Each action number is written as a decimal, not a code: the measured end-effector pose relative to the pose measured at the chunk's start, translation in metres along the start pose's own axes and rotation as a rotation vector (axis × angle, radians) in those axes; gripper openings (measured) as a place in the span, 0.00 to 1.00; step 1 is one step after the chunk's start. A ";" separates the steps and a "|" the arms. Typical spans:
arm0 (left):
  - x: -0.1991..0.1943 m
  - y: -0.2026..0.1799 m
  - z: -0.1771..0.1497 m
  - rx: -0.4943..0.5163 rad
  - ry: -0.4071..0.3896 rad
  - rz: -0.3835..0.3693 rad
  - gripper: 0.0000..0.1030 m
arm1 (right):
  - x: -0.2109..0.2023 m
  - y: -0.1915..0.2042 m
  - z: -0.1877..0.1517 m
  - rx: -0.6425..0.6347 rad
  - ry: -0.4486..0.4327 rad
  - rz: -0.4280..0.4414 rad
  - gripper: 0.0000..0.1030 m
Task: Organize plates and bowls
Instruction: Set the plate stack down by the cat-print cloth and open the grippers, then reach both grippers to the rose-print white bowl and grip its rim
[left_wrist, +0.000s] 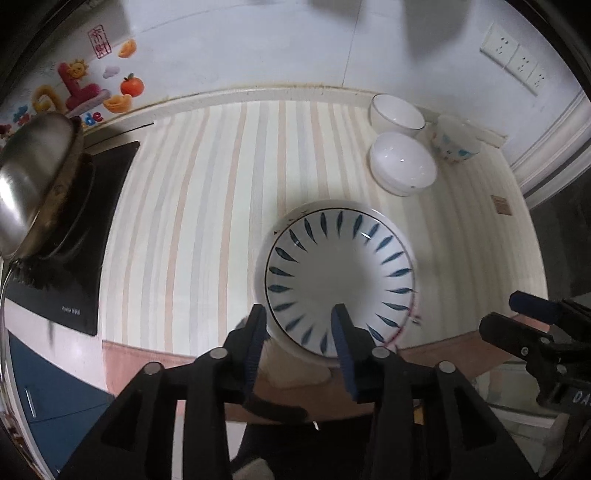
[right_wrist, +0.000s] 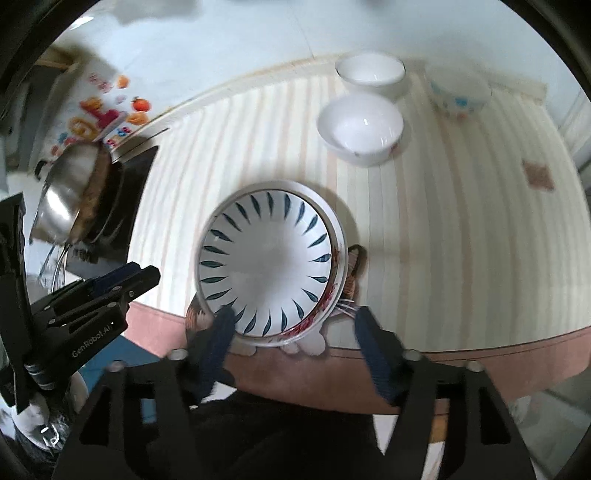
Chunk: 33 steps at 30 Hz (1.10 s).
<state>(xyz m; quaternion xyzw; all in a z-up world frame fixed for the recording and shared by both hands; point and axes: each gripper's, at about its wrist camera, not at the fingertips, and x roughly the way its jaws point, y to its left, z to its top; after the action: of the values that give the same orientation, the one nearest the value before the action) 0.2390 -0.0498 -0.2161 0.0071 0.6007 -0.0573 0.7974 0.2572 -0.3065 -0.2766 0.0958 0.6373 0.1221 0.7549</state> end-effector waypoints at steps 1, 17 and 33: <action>-0.007 -0.002 -0.002 0.000 -0.006 0.003 0.44 | -0.007 0.004 -0.002 -0.012 -0.007 -0.007 0.76; -0.100 -0.002 -0.047 0.029 -0.165 0.004 0.84 | -0.110 0.046 -0.066 -0.020 -0.175 -0.073 0.88; -0.079 -0.011 -0.015 0.024 -0.214 -0.007 0.84 | -0.103 0.018 -0.072 0.081 -0.248 0.056 0.89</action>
<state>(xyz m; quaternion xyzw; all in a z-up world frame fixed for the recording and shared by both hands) 0.2026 -0.0533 -0.1443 0.0084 0.5113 -0.0676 0.8567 0.1686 -0.3216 -0.1868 0.1582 0.5405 0.1047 0.8197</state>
